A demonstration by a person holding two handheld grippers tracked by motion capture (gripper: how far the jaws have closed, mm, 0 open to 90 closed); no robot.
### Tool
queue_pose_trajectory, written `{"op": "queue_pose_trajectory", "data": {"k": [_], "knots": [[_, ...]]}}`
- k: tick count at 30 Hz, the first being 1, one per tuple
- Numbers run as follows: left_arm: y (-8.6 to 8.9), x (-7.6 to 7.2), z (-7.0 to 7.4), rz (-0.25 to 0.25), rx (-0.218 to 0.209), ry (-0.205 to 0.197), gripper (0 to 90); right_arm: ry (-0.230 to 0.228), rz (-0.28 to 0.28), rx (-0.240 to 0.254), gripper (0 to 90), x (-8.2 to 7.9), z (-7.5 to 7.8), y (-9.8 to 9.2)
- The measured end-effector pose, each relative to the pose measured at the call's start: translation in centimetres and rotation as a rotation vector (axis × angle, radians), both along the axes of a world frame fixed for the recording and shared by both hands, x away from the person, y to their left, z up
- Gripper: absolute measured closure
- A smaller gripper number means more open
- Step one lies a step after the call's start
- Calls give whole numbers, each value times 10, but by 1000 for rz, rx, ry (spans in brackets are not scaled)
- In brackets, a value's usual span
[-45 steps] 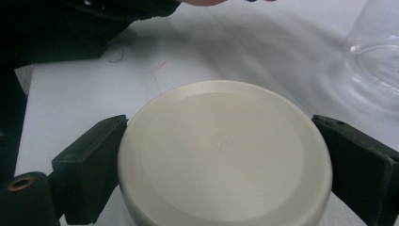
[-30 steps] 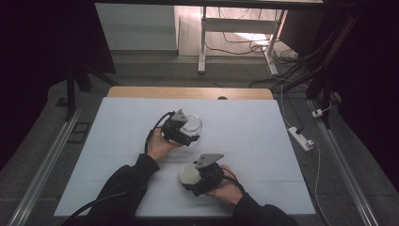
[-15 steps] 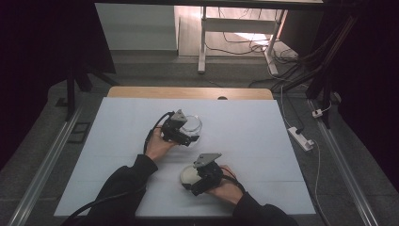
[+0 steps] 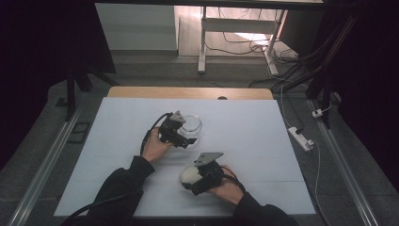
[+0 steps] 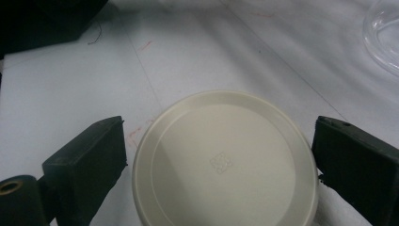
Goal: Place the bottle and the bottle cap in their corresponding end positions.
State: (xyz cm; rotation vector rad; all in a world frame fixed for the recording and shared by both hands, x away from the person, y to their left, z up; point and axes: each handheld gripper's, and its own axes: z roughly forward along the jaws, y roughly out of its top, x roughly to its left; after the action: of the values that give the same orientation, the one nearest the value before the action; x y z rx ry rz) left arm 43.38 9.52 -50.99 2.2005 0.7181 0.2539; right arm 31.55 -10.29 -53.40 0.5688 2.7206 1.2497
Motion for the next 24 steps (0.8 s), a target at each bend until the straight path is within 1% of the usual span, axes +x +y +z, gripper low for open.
{"op": "queue_pose_trajectory", "data": {"k": [1, 7, 13, 18, 24], "knots": [[1, 0, -1, -1, 0, 9, 20, 0, -1, 2, 42, 0, 0, 0], [5, -6, -1, -3, 11, 23, 14, 8, -7, 13, 35, 0, 4, -2], [10, -13, 0, -1, 8, 44, 9, 13, -13, 20, 34, 0, 8, -5], [14, -20, 2, -2, 11, 53, 0, 12, -24, 22, 31, 1, 12, -9], [20, -28, 2, -2, 26, 65, 0, 18, -44, 22, 22, 3, 16, -16]]}}
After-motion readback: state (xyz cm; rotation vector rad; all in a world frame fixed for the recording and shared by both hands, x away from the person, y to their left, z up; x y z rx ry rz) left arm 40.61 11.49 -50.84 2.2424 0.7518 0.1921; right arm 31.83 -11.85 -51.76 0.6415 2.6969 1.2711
